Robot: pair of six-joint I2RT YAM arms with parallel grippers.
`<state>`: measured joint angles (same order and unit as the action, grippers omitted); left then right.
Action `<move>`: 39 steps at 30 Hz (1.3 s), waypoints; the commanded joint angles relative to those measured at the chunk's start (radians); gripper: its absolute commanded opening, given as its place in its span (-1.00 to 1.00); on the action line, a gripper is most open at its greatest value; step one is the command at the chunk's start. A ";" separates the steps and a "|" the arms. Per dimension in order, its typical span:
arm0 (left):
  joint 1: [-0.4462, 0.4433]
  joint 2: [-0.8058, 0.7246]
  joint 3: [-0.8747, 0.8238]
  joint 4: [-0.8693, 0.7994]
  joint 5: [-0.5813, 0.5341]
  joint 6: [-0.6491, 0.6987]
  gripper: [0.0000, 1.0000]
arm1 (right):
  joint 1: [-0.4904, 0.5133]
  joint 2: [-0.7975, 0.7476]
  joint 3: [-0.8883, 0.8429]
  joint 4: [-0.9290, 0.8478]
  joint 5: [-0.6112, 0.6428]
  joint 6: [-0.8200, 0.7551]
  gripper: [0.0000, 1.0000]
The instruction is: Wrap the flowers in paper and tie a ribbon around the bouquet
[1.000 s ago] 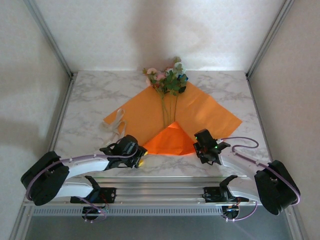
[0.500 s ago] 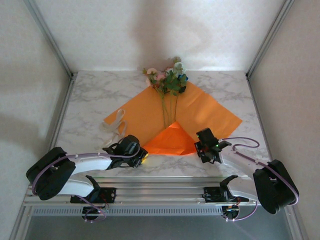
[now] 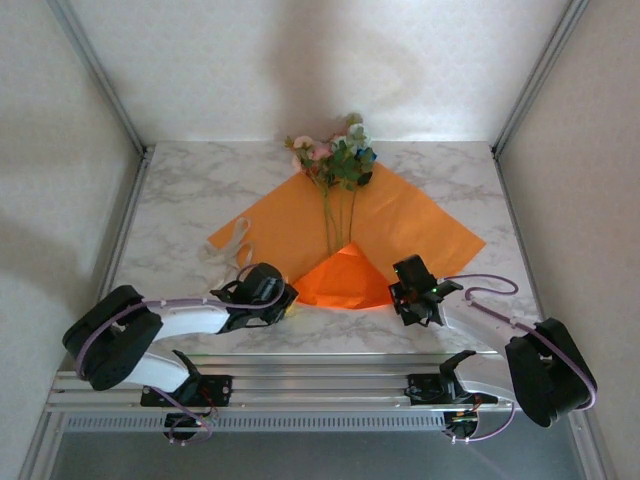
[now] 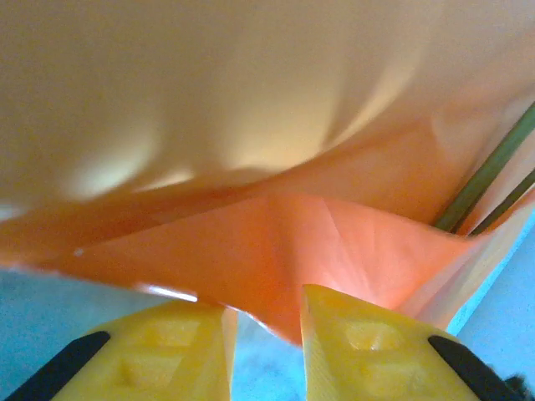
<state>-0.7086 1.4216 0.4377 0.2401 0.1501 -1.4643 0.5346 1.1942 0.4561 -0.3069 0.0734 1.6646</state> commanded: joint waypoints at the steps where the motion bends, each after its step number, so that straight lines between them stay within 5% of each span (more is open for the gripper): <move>1: 0.030 0.016 0.026 0.127 -0.162 0.083 -0.50 | -0.010 0.017 0.023 -0.060 -0.003 0.001 -1.00; 15: -0.002 -0.103 0.003 0.003 -0.155 0.086 -1.00 | -0.040 -0.006 0.057 -0.169 0.003 -0.075 -1.00; 27: -0.017 -0.075 0.006 -0.170 -0.045 0.004 -1.00 | -0.044 0.017 0.076 -0.174 0.000 -0.126 -1.00; 32: -0.028 -0.050 0.053 -0.173 -0.048 0.015 -1.00 | -0.024 -0.001 0.190 -0.309 -0.056 -0.327 0.05; 36: -0.038 -0.071 0.060 -0.202 -0.055 0.009 -1.00 | 0.051 -0.069 0.242 -0.367 -0.160 -0.435 0.06; 39: -0.040 -0.084 0.049 -0.201 -0.055 0.002 -1.00 | 0.134 -0.089 0.256 -0.329 -0.237 -0.466 -0.28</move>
<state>-0.7391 1.3594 0.4770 0.0753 0.1146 -1.4445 0.6113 1.1233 0.6918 -0.5991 -0.0673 1.2884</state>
